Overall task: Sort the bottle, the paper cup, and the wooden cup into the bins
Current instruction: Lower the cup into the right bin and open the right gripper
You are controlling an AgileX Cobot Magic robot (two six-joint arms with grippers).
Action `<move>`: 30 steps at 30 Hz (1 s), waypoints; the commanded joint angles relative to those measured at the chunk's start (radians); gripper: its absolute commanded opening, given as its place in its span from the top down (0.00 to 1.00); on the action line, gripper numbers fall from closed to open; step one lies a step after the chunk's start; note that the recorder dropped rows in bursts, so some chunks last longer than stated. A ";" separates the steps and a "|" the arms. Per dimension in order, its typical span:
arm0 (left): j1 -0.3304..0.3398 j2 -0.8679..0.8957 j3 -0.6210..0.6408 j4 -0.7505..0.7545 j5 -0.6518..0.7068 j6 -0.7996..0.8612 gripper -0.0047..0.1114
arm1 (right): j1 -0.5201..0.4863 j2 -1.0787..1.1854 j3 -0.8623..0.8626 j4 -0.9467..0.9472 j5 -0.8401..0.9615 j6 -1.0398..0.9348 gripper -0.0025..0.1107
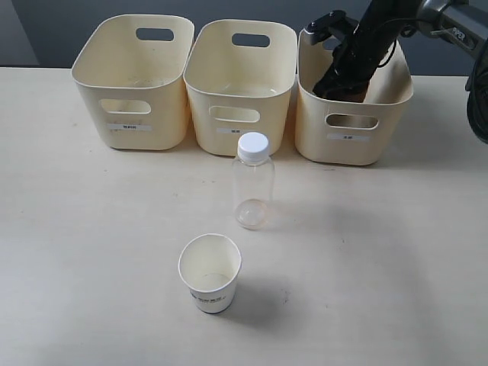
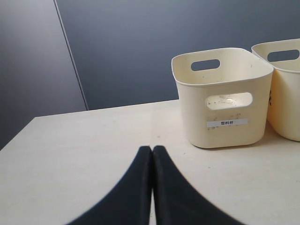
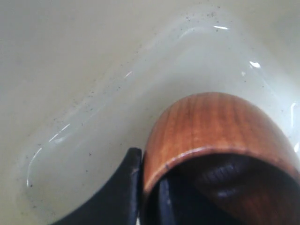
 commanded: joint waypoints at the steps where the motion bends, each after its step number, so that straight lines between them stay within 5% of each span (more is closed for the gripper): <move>1: 0.000 -0.005 0.002 0.000 -0.007 -0.001 0.96 | -0.008 0.000 -0.009 0.007 -0.016 -0.011 0.93; 9: 0.000 -0.005 0.002 0.000 -0.007 -0.001 0.96 | -0.008 0.007 -0.009 0.009 -0.024 -0.011 0.66; 30: 0.000 -0.005 0.002 0.000 -0.007 -0.001 0.96 | -0.008 -0.234 -0.008 0.127 0.062 0.058 0.65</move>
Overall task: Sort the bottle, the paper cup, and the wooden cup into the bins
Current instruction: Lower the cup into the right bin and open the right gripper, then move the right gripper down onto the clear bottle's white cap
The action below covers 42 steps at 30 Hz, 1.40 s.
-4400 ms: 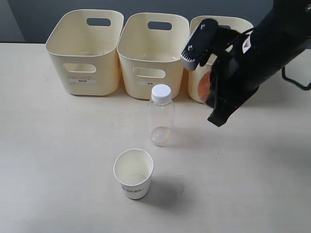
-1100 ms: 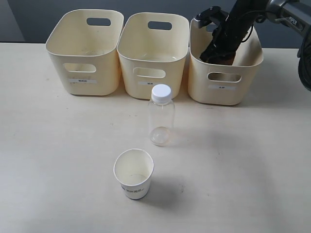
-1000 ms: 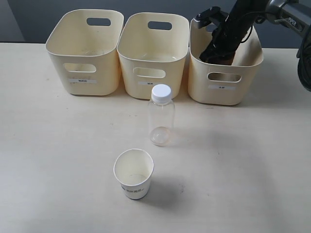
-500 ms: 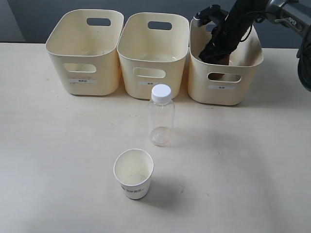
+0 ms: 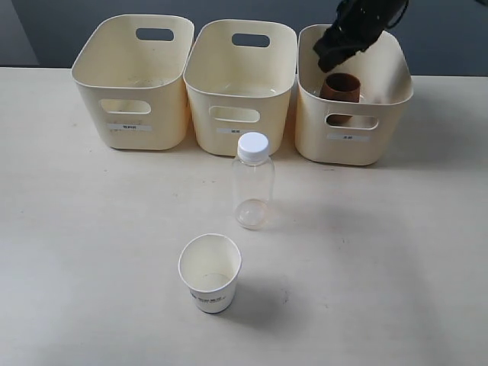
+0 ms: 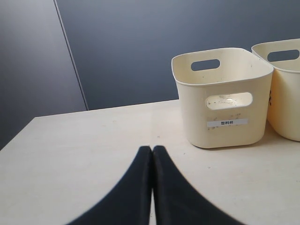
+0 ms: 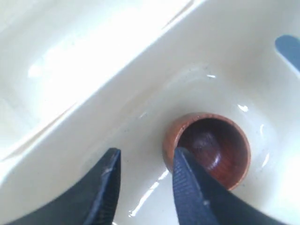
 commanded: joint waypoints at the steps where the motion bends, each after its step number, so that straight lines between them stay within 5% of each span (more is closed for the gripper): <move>1: 0.000 -0.005 0.002 0.000 -0.007 -0.001 0.96 | -0.006 -0.104 -0.005 0.024 0.009 0.079 0.65; 12: 0.000 -0.005 0.002 0.000 -0.007 -0.001 0.96 | 0.108 -0.395 0.051 0.012 0.009 0.148 0.65; 28: 0.000 -0.005 0.002 0.000 -0.007 -0.001 0.96 | 0.305 -0.773 0.475 -0.064 0.009 0.179 0.65; 39: 0.000 -0.005 0.002 0.000 -0.007 -0.001 0.96 | 0.423 -0.794 0.724 -0.034 0.009 0.203 0.65; 42: 0.000 -0.005 0.002 0.000 -0.007 -0.001 0.96 | 0.430 -0.770 0.752 -0.034 0.009 0.203 0.55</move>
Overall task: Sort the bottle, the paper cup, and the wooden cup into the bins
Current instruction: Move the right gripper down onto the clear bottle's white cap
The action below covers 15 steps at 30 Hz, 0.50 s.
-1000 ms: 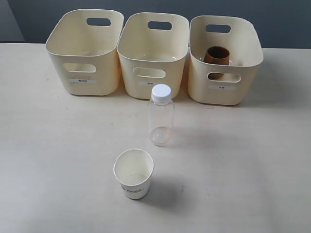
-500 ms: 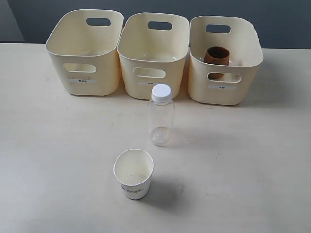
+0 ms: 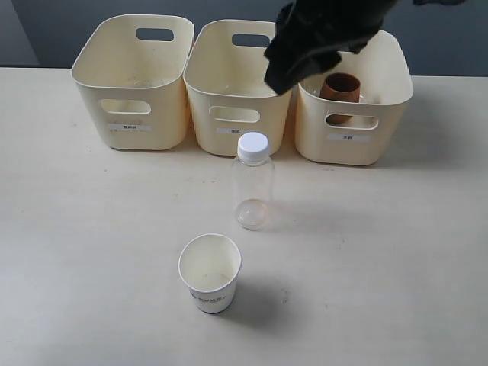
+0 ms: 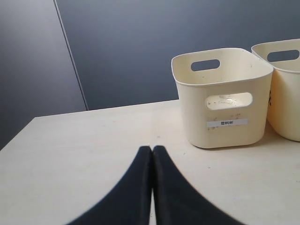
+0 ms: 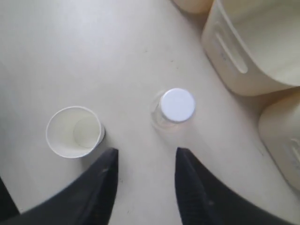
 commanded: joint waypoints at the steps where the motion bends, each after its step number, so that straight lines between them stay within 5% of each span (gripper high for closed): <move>1: 0.000 -0.005 0.002 0.000 -0.007 -0.001 0.96 | 0.012 0.033 0.039 0.001 -0.008 0.002 0.51; 15: 0.000 -0.005 0.002 0.000 -0.007 -0.001 0.96 | 0.012 0.215 0.039 -0.022 -0.184 -0.002 0.39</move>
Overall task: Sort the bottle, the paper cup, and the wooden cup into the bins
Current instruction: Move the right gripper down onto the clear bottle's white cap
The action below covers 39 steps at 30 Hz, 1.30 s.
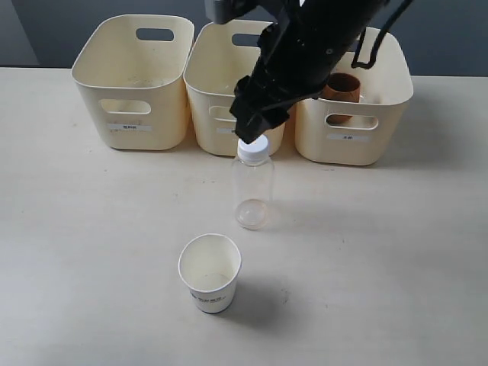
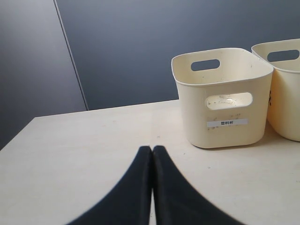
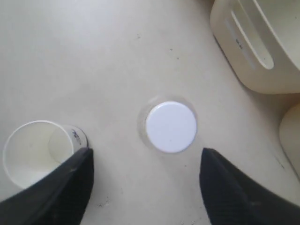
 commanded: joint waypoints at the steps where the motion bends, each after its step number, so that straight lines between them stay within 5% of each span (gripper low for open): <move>1: 0.000 -0.005 0.002 0.000 -0.007 -0.001 0.96 | 0.002 0.042 0.000 -0.016 -0.063 -0.004 0.37; 6: 0.000 -0.005 0.002 0.000 -0.007 -0.001 0.96 | 0.002 0.069 0.000 -0.016 -0.119 -0.006 0.29; 39: 0.000 -0.005 0.002 0.000 -0.007 -0.001 0.96 | 0.002 0.115 0.000 -0.027 -0.133 -0.004 0.29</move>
